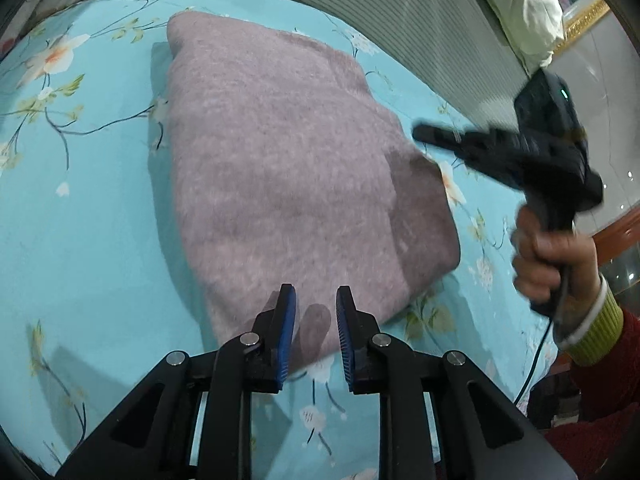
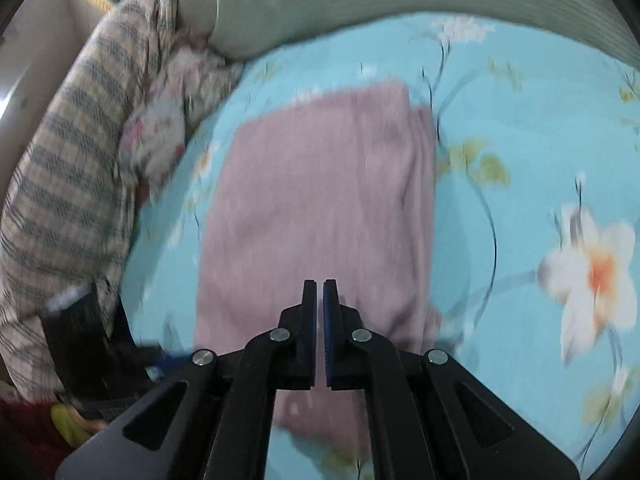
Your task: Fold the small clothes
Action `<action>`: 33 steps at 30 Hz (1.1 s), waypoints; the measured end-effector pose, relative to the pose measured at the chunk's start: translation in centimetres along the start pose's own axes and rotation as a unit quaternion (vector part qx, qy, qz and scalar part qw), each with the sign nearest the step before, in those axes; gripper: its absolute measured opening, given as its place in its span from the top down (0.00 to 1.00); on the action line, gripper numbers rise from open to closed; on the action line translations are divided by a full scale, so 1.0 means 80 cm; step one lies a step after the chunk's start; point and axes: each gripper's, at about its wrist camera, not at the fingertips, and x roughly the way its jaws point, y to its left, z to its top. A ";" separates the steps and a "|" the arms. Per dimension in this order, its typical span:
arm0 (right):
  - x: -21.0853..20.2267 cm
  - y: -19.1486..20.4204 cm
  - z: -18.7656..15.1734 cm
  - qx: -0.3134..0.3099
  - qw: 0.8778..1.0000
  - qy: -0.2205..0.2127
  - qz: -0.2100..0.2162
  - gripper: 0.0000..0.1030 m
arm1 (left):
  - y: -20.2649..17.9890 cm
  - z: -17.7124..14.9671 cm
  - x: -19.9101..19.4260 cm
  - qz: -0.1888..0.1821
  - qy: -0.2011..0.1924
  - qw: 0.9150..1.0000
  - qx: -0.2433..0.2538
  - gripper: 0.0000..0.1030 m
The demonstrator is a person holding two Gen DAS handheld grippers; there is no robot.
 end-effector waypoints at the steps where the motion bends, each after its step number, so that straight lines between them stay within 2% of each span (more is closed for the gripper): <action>1: 0.000 0.001 -0.006 0.000 1.000 0.003 -0.001 0.96 | 0.002 -0.002 -0.003 0.000 0.000 1.000 -0.001 0.80; 4: -0.007 -0.003 -0.005 0.009 1.000 -0.003 -0.005 0.96 | 0.000 0.002 -0.021 -0.005 -0.009 1.000 -0.008 0.79; 5: -0.009 -0.004 0.002 0.011 1.000 -0.011 -0.008 0.96 | -0.003 0.007 -0.026 -0.002 -0.019 1.000 -0.007 0.75; 6: -0.010 -0.005 0.008 0.013 1.000 -0.018 -0.010 0.95 | -0.002 0.016 -0.032 0.007 -0.033 0.999 -0.006 0.67; 7: -0.009 -0.006 0.015 0.015 1.000 -0.022 -0.012 0.91 | 0.001 0.026 -0.040 0.023 -0.053 0.998 -0.011 0.62; 8: -0.007 -0.008 0.025 0.017 0.999 -0.027 -0.013 0.84 | 0.008 0.030 -0.048 0.036 -0.068 0.997 -0.022 0.54; 10: -0.001 -0.014 0.042 0.021 0.999 -0.036 -0.024 0.43 | 0.026 0.048 -0.055 0.045 -0.092 0.993 -0.054 0.51; 11: 0.001 -0.016 0.051 0.025 0.998 -0.045 -0.024 0.41 | 0.039 0.062 -0.054 0.047 -0.102 0.991 -0.074 0.51; 13: 0.001 -0.023 0.067 0.034 0.998 -0.056 -0.020 0.41 | 0.055 0.080 -0.046 0.057 -0.107 0.988 -0.095 0.51; 17: 0.018 -0.046 0.107 0.044 0.996 -0.060 -0.042 0.42 | 0.075 0.118 -0.019 0.057 -0.101 0.986 -0.122 0.51; 20: 0.047 -0.070 0.140 0.060 0.995 -0.055 -0.056 0.48 | 0.086 0.140 -0.002 0.069 -0.099 0.984 -0.128 0.51; 21: 0.053 -0.075 0.146 0.062 0.995 -0.052 -0.054 0.62 | 0.090 0.146 0.003 0.069 -0.097 0.984 -0.134 0.51; 22: 0.065 -0.081 0.155 0.066 0.996 -0.041 -0.047 0.93 | 0.095 0.152 0.005 0.068 -0.096 0.983 -0.139 0.51; 24: 0.070 -0.083 0.161 0.065 0.996 -0.036 -0.045 0.91 | 0.102 0.161 0.012 0.068 -0.096 0.981 -0.151 0.51; 26: 0.046 -0.079 0.158 0.063 0.995 -0.076 -0.027 0.92 | 0.103 0.171 0.016 0.075 -0.094 0.981 -0.154 0.51; 28: 0.041 -0.083 0.149 0.066 0.993 -0.085 -0.042 0.92 | 0.096 0.173 0.016 0.081 -0.099 0.982 -0.141 0.51; 31: 0.073 -0.107 0.140 0.092 0.993 -0.049 -0.061 0.92 | 0.092 0.175 0.028 0.098 -0.092 0.982 -0.132 0.49; 33: 0.082 -0.111 0.141 0.094 0.992 -0.050 -0.062 0.91 | 0.096 0.175 0.041 0.103 -0.086 0.981 -0.138 0.49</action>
